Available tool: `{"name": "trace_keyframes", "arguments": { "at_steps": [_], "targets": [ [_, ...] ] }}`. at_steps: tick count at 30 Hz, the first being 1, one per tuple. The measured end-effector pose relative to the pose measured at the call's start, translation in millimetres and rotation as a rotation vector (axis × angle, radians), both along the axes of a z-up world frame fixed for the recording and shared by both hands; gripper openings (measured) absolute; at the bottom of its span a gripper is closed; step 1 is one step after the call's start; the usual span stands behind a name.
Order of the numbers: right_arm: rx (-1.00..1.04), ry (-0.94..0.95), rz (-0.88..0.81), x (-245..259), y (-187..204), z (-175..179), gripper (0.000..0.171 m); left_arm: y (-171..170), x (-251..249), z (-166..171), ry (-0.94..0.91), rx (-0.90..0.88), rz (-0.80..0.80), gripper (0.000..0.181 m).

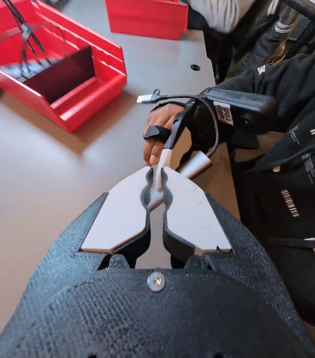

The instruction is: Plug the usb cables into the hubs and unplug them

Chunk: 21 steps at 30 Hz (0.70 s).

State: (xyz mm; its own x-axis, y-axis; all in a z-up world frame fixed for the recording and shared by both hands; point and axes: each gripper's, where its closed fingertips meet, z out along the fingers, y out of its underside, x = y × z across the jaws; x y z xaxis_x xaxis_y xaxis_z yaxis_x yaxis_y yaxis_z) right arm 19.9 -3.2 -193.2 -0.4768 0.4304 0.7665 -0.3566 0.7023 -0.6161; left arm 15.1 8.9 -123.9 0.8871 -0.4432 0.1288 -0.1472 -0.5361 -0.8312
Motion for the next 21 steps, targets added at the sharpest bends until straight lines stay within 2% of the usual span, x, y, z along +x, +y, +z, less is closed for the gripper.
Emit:
{"name": "trace_keyframes", "arguments": {
  "at_steps": [4,8,11,14,18,21],
  "targets": [
    [-0.306,-0.181,0.05,-4.1,12.5,16.2,0.017,-12.6,-24.3,8.1,0.136,0.207,0.072,0.012],
    [-0.547,-0.306,0.104,-4.1,20.2,31.3,0.017,-29.0,-48.1,-9.3,-0.001,0.291,0.13,0.019],
    [-0.623,-0.392,0.126,-5.0,19.5,30.5,0.017,-30.4,-31.5,-11.0,-0.1,0.372,0.083,0.024],
    [-0.674,-0.474,0.14,-6.8,14.6,24.8,0.017,-15.1,-7.9,-12.0,-0.041,0.398,0.038,0.024],
    [-0.715,-0.54,0.146,-7.3,12.2,20.5,0.018,0.2,-3.8,-15.0,0.009,0.37,0.026,0.006],
    [-0.732,-0.559,0.162,-6.0,12.9,21.4,0.018,-0.2,-2.4,-14.8,-0.025,0.345,-0.003,0.006]
  ]
}}
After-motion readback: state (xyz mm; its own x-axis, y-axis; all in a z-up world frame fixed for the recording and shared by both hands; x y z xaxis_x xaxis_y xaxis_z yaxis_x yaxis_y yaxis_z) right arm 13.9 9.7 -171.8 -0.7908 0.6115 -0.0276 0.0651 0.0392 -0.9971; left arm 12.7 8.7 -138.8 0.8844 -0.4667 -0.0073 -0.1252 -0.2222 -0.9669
